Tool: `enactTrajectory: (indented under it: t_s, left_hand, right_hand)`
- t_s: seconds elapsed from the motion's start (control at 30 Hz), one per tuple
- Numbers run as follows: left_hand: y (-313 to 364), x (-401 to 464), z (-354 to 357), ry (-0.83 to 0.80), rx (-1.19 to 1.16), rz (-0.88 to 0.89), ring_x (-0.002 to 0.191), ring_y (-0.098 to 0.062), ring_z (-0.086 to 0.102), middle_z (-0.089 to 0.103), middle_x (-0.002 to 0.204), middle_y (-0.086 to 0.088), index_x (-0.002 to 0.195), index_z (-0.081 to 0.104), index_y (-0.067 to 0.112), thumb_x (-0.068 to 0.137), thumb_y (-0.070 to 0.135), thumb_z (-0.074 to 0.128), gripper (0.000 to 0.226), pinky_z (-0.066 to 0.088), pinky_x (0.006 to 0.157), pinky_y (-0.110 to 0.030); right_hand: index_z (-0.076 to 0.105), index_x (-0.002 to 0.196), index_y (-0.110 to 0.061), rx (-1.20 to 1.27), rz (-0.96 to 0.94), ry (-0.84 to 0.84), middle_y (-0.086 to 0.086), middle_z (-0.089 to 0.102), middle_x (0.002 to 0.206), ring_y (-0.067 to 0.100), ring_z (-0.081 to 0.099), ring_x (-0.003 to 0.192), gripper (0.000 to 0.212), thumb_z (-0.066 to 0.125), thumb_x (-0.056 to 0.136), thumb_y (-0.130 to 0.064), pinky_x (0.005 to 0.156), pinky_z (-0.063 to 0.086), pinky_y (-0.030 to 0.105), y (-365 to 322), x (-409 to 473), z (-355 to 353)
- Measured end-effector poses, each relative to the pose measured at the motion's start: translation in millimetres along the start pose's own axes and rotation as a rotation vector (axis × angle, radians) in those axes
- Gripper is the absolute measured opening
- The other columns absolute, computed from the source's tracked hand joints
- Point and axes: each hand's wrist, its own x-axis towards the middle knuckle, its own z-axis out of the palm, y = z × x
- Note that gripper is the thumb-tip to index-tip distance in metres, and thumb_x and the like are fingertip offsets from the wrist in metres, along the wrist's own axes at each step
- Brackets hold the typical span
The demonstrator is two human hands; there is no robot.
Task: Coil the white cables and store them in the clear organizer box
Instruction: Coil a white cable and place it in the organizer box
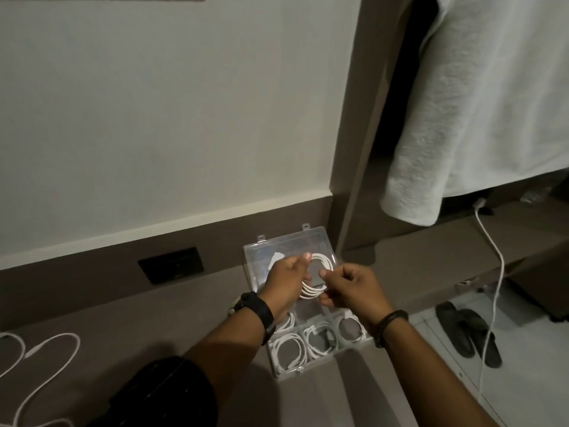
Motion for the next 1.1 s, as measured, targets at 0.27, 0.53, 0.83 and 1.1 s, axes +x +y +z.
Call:
enactTrajectory:
  t_s: [0.27, 0.53, 0.83, 1.1]
  left_hand:
    - [-37, 31, 15, 0.045, 0.447, -0.030, 0.053, -0.017, 0.050, 0.048, 0.048, 0.005, 0.051, 0.055, 0.016, 0.088, 0.031, 0.063, 0.040, 0.040, 0.056, -0.029]
    - [-57, 38, 22, 0.227, 0.300, -0.070, 0.063, -0.026, 0.056, 0.060, 0.064, -0.017, 0.064, 0.060, -0.004, 0.080, 0.012, 0.064, 0.023, 0.046, 0.061, -0.044]
    - [-61, 43, 3, 0.089, 0.446, -0.177, 0.071, -0.029, 0.061, 0.061, 0.069, -0.020, 0.062, 0.064, 0.003, 0.078, 0.016, 0.077, 0.025, 0.056, 0.078, -0.051]
    - [-61, 47, 9, -0.051, 1.217, 0.034, 0.098, -0.031, 0.064, 0.069, 0.100, -0.018, 0.091, 0.068, -0.001, 0.091, 0.023, 0.056, 0.027, 0.048, 0.080, -0.037]
  right_hand:
    - [0.058, 0.045, -0.015, -0.250, 0.061, 0.141, 0.001, 0.056, 0.041, 0.018, 0.058, 0.042, 0.041, 0.068, 0.085, -0.013, 0.051, 0.052, 0.032, 67, 40, -13]
    - [0.061, 0.054, -0.007, -0.538, 0.022, 0.214, 0.006, 0.061, 0.048, 0.020, 0.058, 0.048, 0.031, 0.069, 0.079, -0.024, 0.052, 0.048, 0.031, 86, 54, 6]
    - [0.067, 0.064, -0.002, -0.690, -0.023, 0.189, 0.018, 0.065, 0.077, 0.023, 0.054, 0.072, 0.023, 0.069, 0.081, -0.018, 0.066, 0.038, 0.028, 88, 47, 11]
    - [0.071, 0.097, -0.004, -0.888, -0.048, 0.161, 0.020, 0.065, 0.097, 0.033, 0.062, 0.090, 0.019, 0.058, 0.086, -0.012, 0.071, 0.037, 0.027, 85, 51, 16]
